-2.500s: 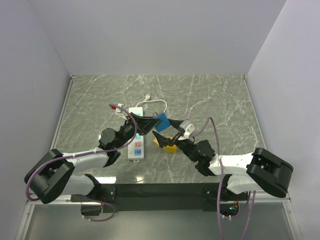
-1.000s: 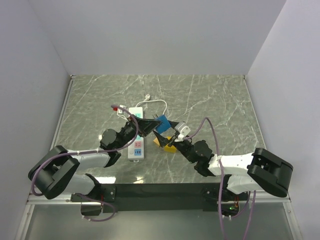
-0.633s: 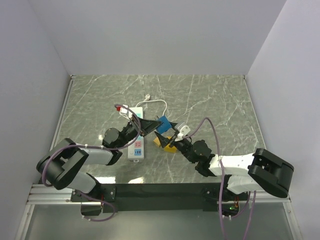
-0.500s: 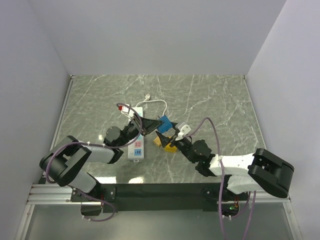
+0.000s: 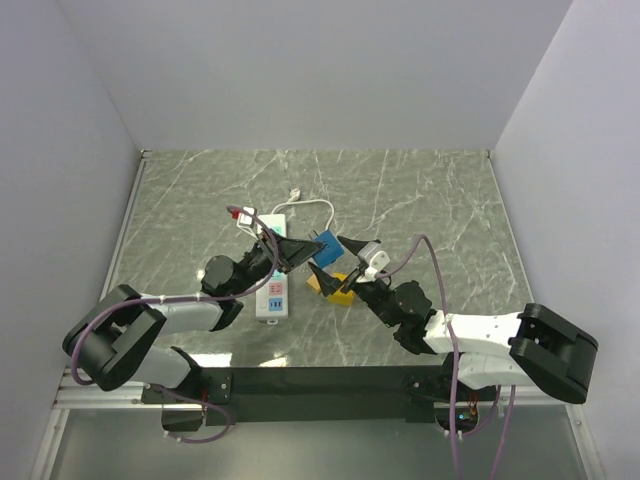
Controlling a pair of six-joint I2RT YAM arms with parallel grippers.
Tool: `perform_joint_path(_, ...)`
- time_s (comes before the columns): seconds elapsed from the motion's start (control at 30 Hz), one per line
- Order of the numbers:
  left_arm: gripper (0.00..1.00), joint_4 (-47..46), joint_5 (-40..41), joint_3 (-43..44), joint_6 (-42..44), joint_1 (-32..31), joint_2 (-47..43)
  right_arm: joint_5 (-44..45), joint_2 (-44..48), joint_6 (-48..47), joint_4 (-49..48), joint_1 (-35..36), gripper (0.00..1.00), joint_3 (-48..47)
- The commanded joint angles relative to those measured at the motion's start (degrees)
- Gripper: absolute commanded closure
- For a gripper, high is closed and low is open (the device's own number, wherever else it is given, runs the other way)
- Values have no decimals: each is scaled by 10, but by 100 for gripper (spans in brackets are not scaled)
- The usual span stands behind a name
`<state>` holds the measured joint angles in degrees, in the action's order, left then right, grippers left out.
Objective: Insert the plug
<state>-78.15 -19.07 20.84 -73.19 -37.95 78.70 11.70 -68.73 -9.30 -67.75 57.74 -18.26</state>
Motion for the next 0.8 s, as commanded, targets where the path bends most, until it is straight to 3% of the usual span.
perform_joint_path(0.0,100,-198,-47,-5,0,-3,8,22,26,1,-331,-8,7,-17)
perform_joint_path(0.77,100,-175,-35,-9,10,-8,-40,12,39,18,-303,-8,4,14)
